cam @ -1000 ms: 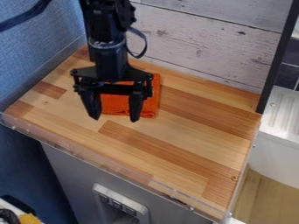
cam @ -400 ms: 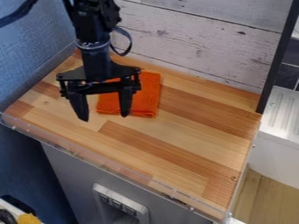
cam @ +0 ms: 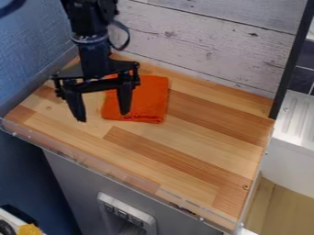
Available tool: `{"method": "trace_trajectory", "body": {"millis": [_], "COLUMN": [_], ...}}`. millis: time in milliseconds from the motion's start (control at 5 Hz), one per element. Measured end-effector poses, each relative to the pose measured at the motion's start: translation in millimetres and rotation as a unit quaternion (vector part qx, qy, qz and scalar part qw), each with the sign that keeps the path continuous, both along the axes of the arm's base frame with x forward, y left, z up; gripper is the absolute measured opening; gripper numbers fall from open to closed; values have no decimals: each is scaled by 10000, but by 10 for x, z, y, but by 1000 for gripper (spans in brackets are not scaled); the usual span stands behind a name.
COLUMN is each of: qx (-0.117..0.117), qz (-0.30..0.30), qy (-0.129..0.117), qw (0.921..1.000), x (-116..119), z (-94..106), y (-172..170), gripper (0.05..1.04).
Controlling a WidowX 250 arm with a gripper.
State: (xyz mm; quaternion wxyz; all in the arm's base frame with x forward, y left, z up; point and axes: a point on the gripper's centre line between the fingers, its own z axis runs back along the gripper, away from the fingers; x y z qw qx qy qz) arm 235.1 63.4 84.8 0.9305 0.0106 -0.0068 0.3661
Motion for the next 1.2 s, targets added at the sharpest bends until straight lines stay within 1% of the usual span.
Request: {"method": "trace_trajectory", "body": {"millis": [400,800,1200], "qx": [-36,-146,-251], "qz": [154,180,185], "qy": [85,152,15], "qw": [9998,9996,9995], "x": [-1,-2,37], "z": [-25,-97,-116], "y": [42,71,85], "gripper": [998,995,999]}}
